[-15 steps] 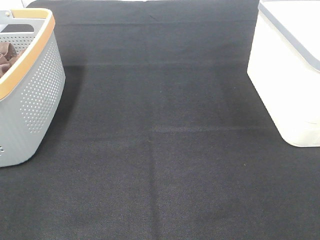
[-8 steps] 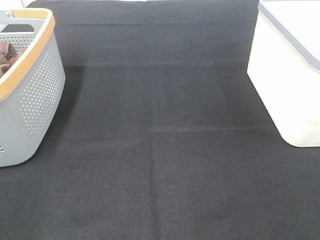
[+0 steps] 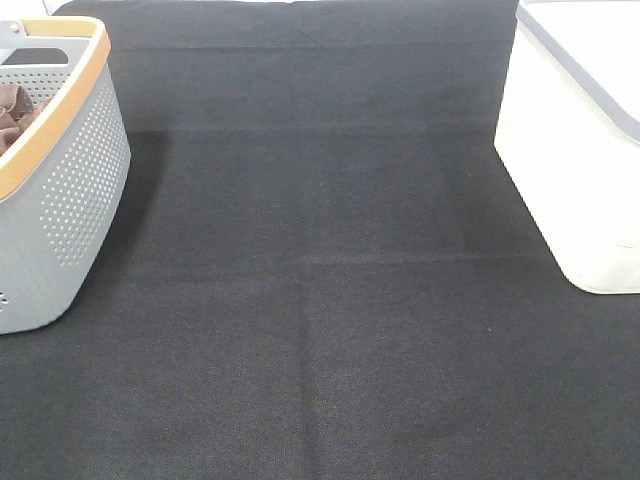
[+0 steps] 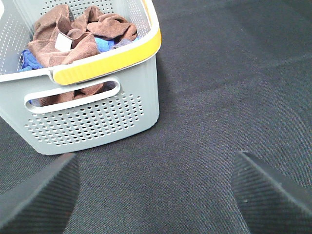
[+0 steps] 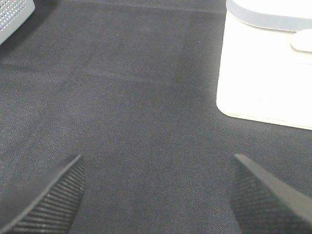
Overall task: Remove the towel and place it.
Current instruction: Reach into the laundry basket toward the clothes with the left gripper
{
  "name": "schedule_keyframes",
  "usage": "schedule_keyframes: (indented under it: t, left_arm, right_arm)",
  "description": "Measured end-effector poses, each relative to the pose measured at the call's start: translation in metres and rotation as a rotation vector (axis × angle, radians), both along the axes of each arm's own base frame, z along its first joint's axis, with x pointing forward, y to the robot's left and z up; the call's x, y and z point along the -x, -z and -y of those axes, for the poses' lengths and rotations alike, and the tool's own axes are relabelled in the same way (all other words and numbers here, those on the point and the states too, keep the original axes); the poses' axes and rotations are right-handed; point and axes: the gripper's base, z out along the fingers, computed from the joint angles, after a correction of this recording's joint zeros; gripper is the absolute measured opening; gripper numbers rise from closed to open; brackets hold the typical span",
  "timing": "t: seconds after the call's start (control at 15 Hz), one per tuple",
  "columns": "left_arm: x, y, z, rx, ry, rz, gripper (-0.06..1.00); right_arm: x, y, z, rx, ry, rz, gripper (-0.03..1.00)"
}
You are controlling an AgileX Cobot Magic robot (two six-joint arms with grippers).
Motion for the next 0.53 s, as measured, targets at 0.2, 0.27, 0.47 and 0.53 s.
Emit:
schedule_keyframes:
  t: [0.2,0.27,0.47,0.53]
  left_arm:
    - [0.000,0.000,0.000,0.000,0.000,0.000,0.81]
    - [0.000,0.000,0.000,0.000,0.000,0.000,0.81]
    - [-0.004,-0.011,-0.002,0.099,-0.072,0.078,0.77]
    - [-0.011,-0.017,-0.004,0.139,-0.102,0.114,0.74]
  right_arm:
    - [0.000,0.000,0.000,0.000,0.000,0.000,0.76]
    - [0.000,0.000,0.000,0.000,0.000,0.000,0.76]
    - [0.000,0.000,0.000,0.000,0.000,0.000,0.76]
    - [0.000,0.000,0.000,0.000,0.000,0.000,0.76]
